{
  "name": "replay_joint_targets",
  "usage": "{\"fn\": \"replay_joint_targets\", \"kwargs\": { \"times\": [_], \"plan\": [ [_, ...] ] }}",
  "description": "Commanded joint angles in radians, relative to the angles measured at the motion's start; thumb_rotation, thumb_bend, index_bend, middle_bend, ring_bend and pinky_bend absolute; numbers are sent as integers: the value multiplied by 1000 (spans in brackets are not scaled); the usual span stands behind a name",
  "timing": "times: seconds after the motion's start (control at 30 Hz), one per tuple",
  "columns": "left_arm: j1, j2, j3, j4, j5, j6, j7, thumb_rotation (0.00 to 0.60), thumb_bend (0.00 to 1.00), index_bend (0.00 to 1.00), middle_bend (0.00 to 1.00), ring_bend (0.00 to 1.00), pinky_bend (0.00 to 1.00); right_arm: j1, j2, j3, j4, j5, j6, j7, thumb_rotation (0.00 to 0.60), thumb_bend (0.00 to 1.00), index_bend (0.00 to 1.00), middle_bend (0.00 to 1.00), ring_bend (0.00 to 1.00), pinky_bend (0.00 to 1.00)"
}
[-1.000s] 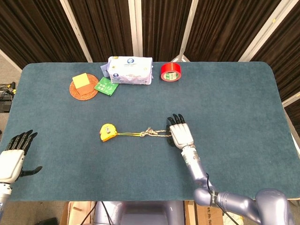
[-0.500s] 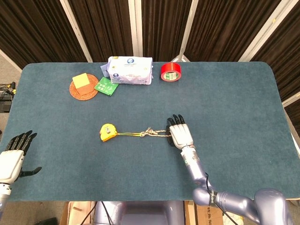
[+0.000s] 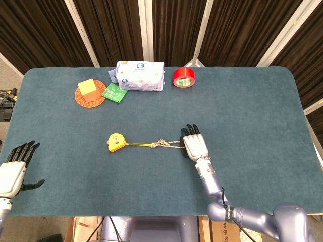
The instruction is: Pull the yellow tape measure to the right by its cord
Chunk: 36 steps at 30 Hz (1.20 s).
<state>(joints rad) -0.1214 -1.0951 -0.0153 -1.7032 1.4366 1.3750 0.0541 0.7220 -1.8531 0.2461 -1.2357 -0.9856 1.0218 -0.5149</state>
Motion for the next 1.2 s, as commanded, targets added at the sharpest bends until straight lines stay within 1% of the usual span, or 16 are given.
{"fn": "replay_joint_targets", "kwargs": {
  "times": [0.03, 0.33, 0.53, 0.7, 0.87, 1.03, 1.2],
  "plan": [
    [0, 0, 0, -1, 0, 1, 0, 600, 0, 0, 0, 0, 0, -1, 4, -1, -9, -7, 4, 3, 600, 457, 628, 218, 0, 0],
    [0, 2, 2, -3, -2, -3, -2, 600, 0, 0, 0, 0, 0, -2, 57, 9, -95, -34, 34, -4, 600, 460, 634, 221, 0, 0],
    [0, 3, 3, -5, 0, -4, -2, 600, 0, 0, 0, 0, 0, -7, 86, 16, -129, -29, 45, -11, 600, 465, 641, 221, 0, 0],
    [-2, 7, 6, -11, -1, -12, -7, 600, 0, 0, 0, 0, 0, -21, 130, 31, -177, -3, 47, 7, 600, 465, 642, 221, 0, 0],
    [-2, 9, 10, -13, 12, -9, -9, 600, 0, 0, 0, 0, 0, -33, 171, 40, -193, 10, 58, 18, 600, 465, 648, 221, 0, 0],
    [-1, 8, 11, -13, 17, -3, -2, 600, 0, 0, 0, 0, 0, -46, 208, 61, -217, 53, 57, 47, 600, 465, 649, 221, 0, 0],
    [1, 4, 13, -9, 29, 8, 10, 600, 0, 0, 0, 0, 0, -54, 244, 63, -217, 68, 65, 47, 600, 465, 649, 221, 0, 0]
  ]
}}
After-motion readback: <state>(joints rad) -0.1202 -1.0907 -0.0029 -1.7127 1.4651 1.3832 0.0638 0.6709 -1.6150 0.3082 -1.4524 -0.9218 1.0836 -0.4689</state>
